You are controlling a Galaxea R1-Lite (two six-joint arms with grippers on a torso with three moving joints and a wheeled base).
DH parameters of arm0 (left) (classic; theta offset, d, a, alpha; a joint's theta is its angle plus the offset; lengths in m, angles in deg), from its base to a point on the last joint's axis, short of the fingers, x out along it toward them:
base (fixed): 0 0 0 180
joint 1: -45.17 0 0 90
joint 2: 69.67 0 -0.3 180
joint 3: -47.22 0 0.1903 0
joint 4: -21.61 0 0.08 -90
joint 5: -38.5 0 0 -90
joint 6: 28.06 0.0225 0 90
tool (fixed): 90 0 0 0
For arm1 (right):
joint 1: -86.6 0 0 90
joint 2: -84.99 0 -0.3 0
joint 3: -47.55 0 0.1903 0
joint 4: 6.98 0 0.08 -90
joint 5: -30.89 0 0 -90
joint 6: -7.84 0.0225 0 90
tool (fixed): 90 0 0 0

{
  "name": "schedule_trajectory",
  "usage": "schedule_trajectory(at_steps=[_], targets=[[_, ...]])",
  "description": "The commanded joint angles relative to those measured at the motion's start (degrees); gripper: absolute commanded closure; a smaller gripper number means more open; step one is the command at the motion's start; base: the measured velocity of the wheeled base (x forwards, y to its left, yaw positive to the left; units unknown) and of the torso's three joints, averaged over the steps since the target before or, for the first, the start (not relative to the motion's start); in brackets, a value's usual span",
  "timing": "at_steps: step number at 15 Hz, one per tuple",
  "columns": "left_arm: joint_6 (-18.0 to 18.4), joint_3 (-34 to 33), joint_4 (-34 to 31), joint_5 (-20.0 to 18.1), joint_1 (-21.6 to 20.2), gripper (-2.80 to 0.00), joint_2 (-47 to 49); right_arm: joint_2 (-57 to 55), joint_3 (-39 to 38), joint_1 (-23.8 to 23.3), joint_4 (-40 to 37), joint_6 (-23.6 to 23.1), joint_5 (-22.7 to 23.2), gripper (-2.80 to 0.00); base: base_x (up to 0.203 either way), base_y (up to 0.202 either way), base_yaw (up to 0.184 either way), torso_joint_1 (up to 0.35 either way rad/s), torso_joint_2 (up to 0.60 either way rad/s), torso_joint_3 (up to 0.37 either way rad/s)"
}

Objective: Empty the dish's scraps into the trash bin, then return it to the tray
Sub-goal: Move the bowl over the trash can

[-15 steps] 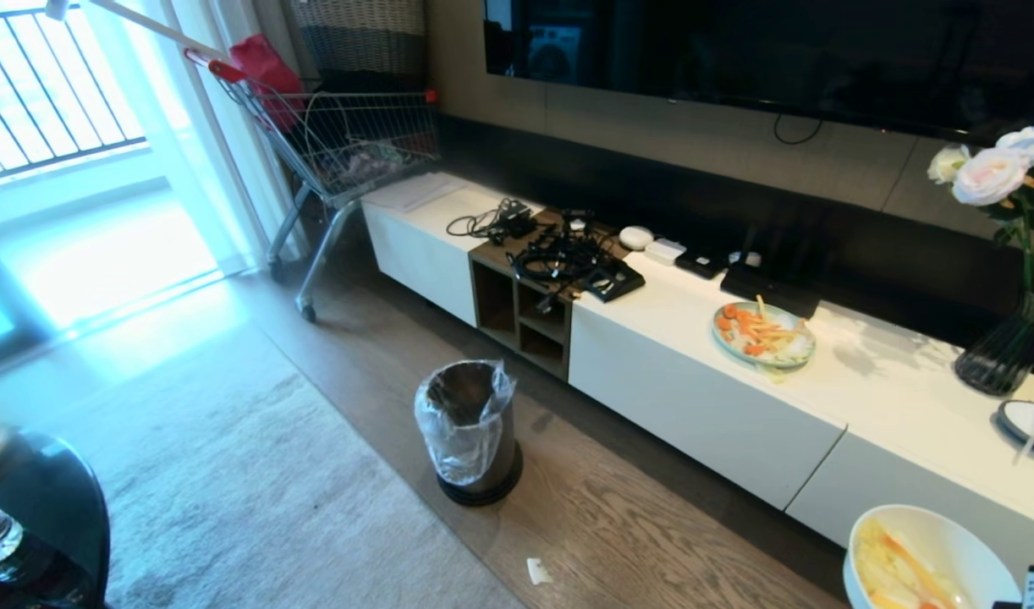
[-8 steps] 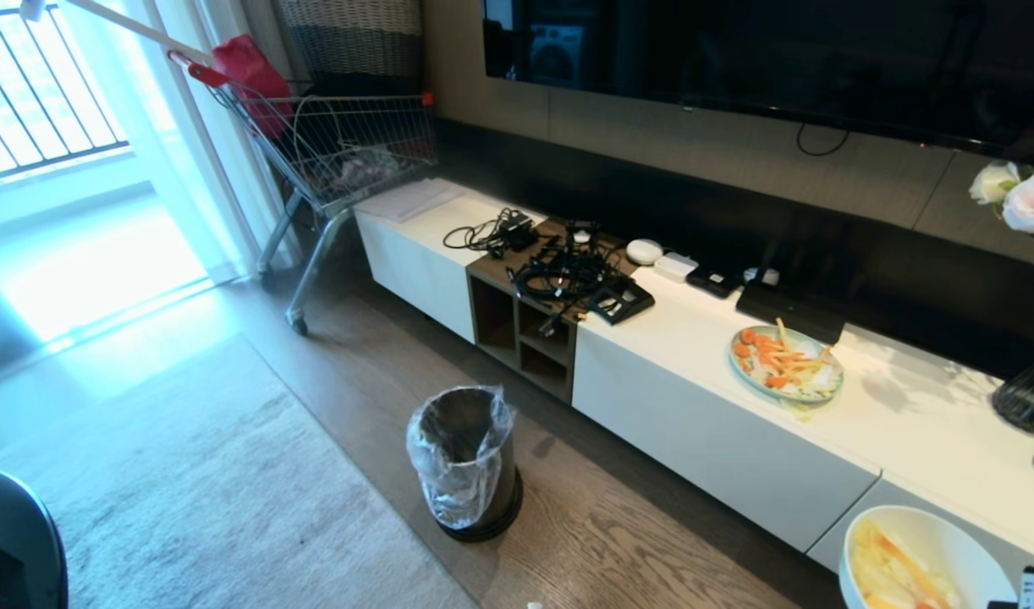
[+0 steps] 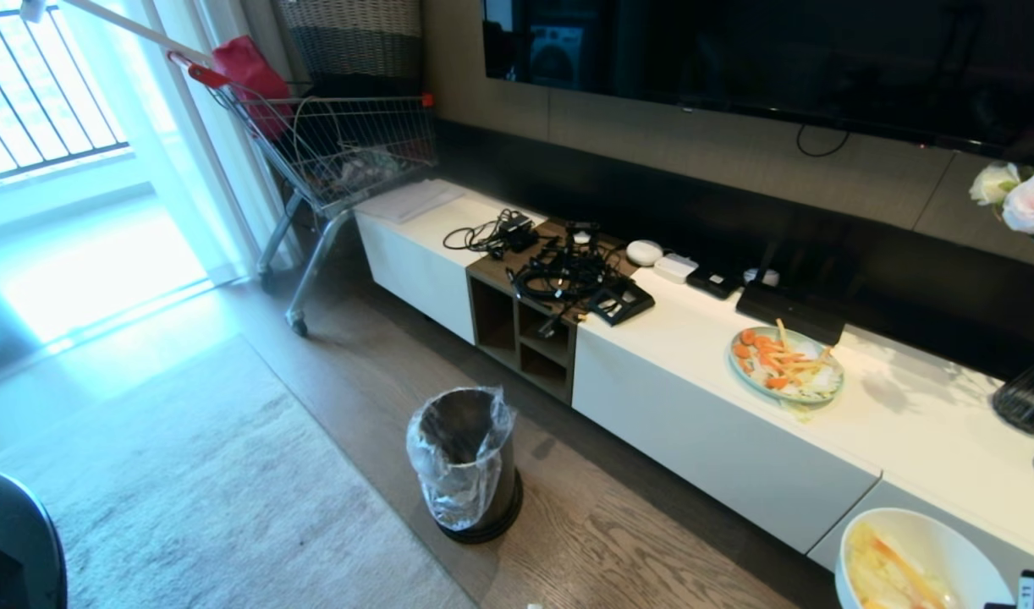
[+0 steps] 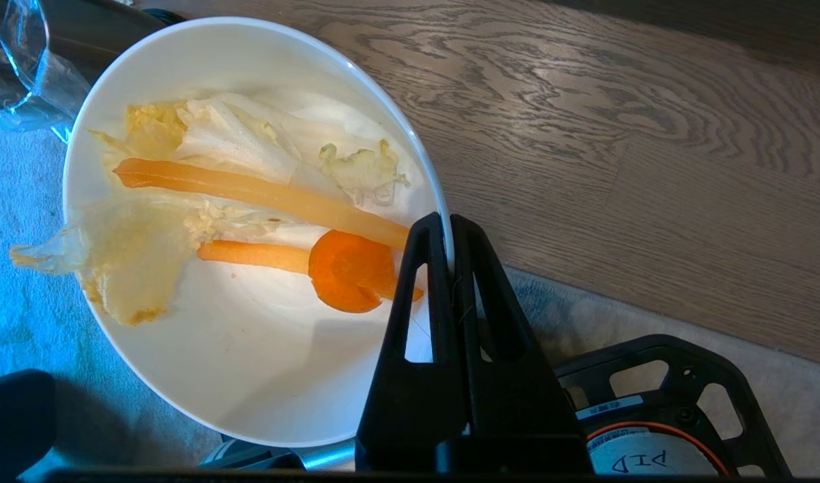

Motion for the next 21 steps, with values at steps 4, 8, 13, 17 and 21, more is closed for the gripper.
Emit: schedule_trajectory(at_steps=[4, 8, 13, 17, 21], targets=[[0.0, 0.0, 0.0, 0.0, 0.0, 0.00, 0.0, 0.1, -0.2, 0.7, -0.2, 0.6, -0.9, 0.00, 0.000, 0.000, 0.000, 0.000, 0.00, 0.000], [0.0, 0.0, 0.0, 0.0, 0.0, 0.00, 0.0, 0.9, -0.2, 0.7, -0.5, 0.5, -0.9, 0.00, 0.000, 0.000, 0.000, 0.000, 0.00, 0.000], [0.0, 0.0, 0.0, 0.0, 0.0, 0.00, 0.0, 1.4, -0.3, 0.7, -0.7, 0.4, -0.9, 0.00, 0.000, 0.000, 0.000, 0.000, 0.00, 0.000], [0.0, 0.0, 0.0, 0.0, 0.0, 0.00, 0.0, 1.3, -0.3, 0.7, -0.4, 0.2, -0.9, 0.00, 0.000, 0.000, 0.000, 0.001, 0.00, -0.019], [0.0, 0.0, 0.0, 0.0, 0.0, 0.00, 0.0, 1.0, -0.2, 0.7, -0.2, 0.2, -0.9, 0.00, 0.000, 0.000, 0.000, 0.003, 0.00, -0.160]])
